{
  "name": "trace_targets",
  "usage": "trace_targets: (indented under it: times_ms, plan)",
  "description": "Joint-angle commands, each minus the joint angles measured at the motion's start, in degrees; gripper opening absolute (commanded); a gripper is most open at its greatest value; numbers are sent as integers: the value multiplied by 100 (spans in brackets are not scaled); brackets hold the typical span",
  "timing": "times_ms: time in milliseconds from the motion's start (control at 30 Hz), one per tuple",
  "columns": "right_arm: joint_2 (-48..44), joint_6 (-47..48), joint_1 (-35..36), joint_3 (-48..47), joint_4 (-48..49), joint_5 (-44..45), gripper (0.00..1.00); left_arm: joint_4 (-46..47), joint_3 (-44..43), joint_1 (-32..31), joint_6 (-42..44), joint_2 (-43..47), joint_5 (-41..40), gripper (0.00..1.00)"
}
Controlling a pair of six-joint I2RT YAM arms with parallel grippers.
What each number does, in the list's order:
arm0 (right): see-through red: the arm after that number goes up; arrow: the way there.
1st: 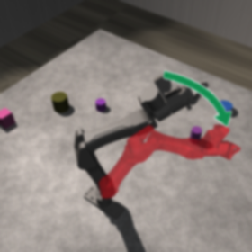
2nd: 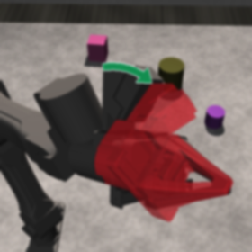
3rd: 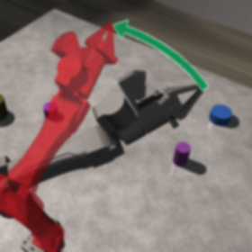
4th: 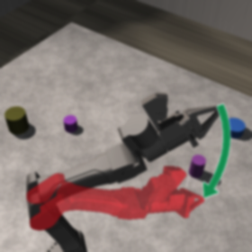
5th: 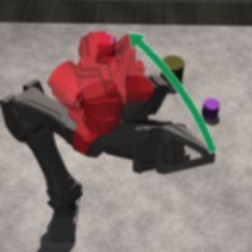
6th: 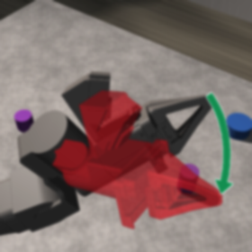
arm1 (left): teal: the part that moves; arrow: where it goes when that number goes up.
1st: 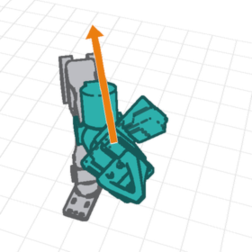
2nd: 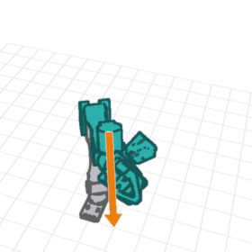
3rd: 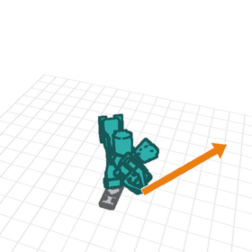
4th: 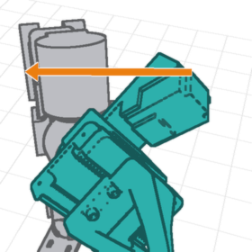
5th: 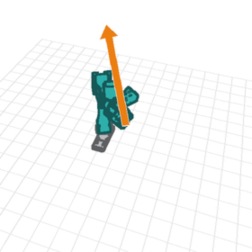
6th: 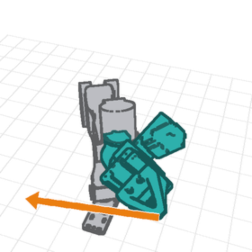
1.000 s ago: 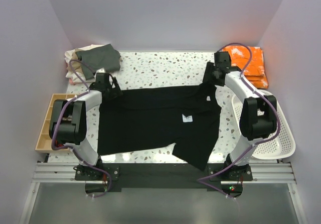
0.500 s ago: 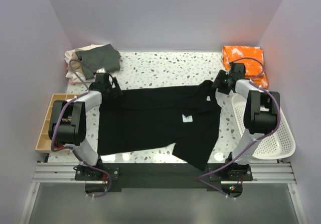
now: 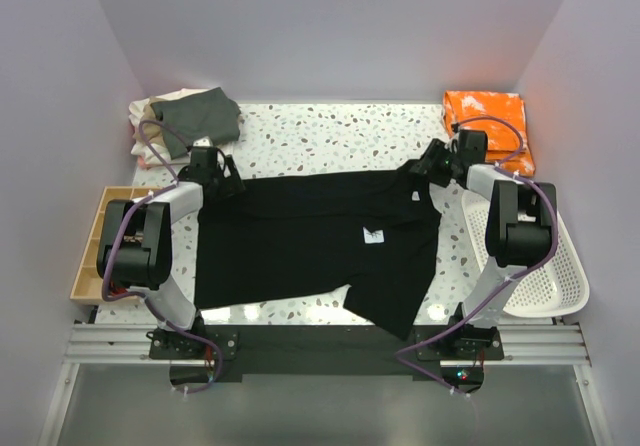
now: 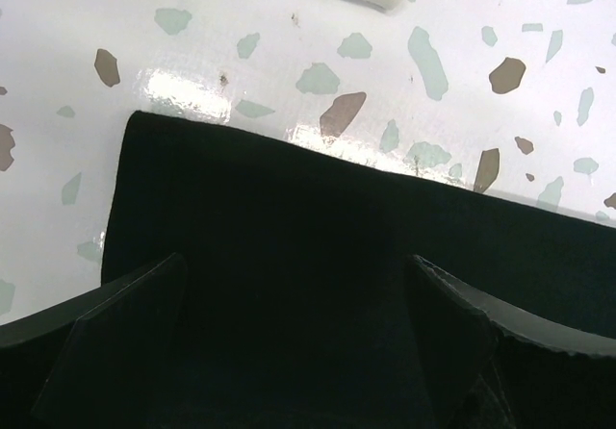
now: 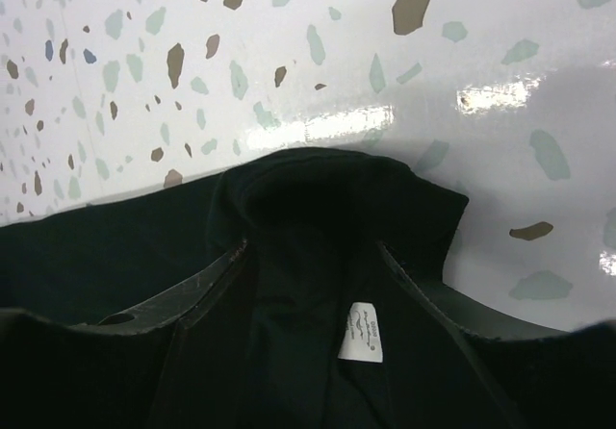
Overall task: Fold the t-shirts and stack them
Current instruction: Fold the flattened tshirt in 1/3 of the way
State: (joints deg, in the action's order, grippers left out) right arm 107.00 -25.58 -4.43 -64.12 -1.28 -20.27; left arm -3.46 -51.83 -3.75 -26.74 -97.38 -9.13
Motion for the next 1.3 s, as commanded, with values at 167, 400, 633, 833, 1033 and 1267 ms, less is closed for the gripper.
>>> trace_targets:
  times_ms: [167, 400, 633, 833, 1033, 1267]
  plan:
    - [330, -61, 3, -496, 233, -319, 40, 258, -11, 58, 117, -17, 60, 100]
    - [375, -87, -76, -505, 189, -126, 0, 250, -29, 93, 125, -105, 60, 100]
    - [-65, 18, -146, -286, -232, 936, 0, 452, 112, 375, 29, -97, 104, 100]
    - [153, -43, -146, -609, -1057, 1499, 0, 487, 121, 524, 20, -97, 148, 100]
    - [137, -17, -138, -672, -1226, 1527, 17, 627, 156, 533, 11, -123, 367, 100]
    - [-1092, 141, 284, -663, -1601, 1550, 60, 970, 376, 419, -7, 430, 570, 100]
